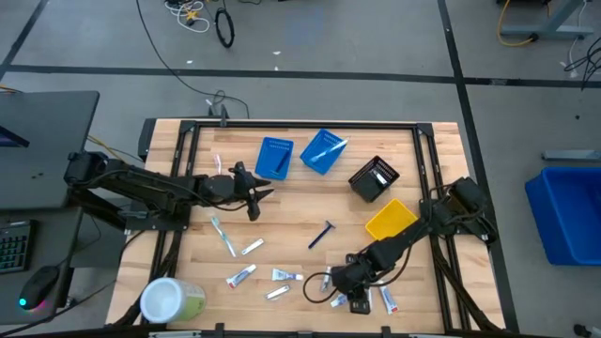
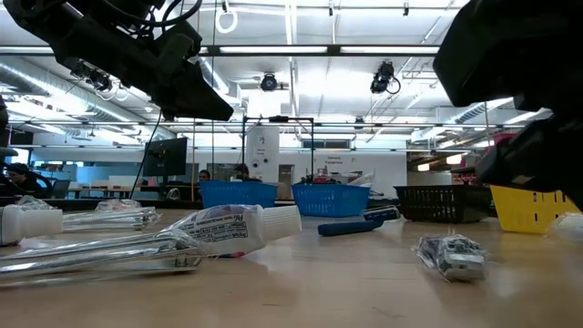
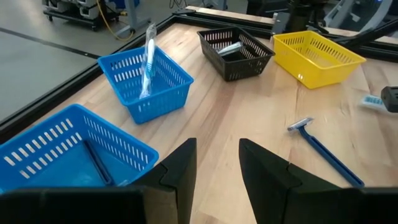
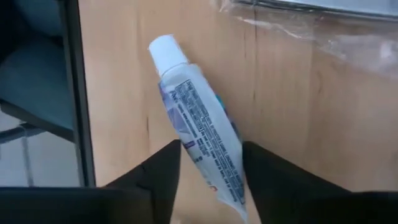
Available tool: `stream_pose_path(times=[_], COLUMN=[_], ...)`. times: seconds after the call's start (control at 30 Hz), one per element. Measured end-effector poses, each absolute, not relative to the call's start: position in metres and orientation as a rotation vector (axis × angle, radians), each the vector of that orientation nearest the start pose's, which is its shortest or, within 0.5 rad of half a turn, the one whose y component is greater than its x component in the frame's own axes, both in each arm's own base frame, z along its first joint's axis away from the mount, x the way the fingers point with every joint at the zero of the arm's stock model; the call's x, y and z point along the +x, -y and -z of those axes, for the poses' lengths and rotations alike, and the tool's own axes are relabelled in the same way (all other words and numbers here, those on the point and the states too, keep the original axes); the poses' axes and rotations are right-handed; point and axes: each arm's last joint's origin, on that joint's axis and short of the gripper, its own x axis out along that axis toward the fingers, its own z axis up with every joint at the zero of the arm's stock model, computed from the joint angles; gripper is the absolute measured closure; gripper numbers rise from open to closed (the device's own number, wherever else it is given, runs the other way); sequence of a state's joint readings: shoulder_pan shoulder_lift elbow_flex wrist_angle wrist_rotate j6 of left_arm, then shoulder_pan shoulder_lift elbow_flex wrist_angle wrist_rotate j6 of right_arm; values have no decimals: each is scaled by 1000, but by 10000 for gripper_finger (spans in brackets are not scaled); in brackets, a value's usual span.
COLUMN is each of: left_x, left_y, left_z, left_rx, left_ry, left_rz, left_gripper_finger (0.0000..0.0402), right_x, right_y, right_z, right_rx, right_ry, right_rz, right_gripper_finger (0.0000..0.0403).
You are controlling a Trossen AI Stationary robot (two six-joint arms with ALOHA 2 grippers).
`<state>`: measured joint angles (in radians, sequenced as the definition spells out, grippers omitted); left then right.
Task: Pick & Place Travel size toiletries
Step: Put the white toothpaste into the yellow basket
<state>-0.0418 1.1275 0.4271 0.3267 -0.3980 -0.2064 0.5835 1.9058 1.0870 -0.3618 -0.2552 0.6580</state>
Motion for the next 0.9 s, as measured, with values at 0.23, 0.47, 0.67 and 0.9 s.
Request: stream_pose_path(times=[0.23, 0.47, 0.67, 0.9], left_x=[221, 221, 221, 221], left_y=[-2, -2, -2, -2], left_z=[-195, -195, -195, -196], left_rx=[-120, -104, -101, -100], left_ry=[-328, -332, -330, -328], left_rz=[-389, -386, -386, -393], left_gripper_finger=[274, 274, 274, 274], right_x=[291, 293, 287, 244], right_y=[-201, -197, -176, -124], right_z=[-125, -133, -175, -235], right_rx=[313, 339, 363, 243], right_ry=[-1363, -1339, -1284, -1304], right_rz=[-287, -301, -275, 15], right_gripper_finger=[307, 355, 366, 368])
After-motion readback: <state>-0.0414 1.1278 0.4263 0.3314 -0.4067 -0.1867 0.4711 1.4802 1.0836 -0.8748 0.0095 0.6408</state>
